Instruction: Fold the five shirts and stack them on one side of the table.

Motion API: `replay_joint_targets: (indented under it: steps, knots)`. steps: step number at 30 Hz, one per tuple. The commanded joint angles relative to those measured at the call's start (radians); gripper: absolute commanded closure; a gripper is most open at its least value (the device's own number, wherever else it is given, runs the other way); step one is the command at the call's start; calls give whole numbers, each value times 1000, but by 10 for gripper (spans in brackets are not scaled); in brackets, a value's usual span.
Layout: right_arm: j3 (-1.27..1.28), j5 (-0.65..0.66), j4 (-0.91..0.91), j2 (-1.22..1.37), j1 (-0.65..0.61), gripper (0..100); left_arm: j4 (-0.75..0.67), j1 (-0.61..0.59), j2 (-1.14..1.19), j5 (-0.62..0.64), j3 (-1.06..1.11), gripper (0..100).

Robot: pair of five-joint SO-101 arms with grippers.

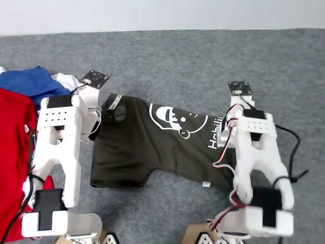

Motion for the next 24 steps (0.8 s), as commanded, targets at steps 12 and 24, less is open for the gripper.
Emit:
replay_joint_targets:
  steps: [12,24]
  knots:
    - [-489,63,30,340,142,953,-12,-3,-49,9,-12,997]
    - [-671,63,317,317,101,953,94,11,-46,8,-90,996]
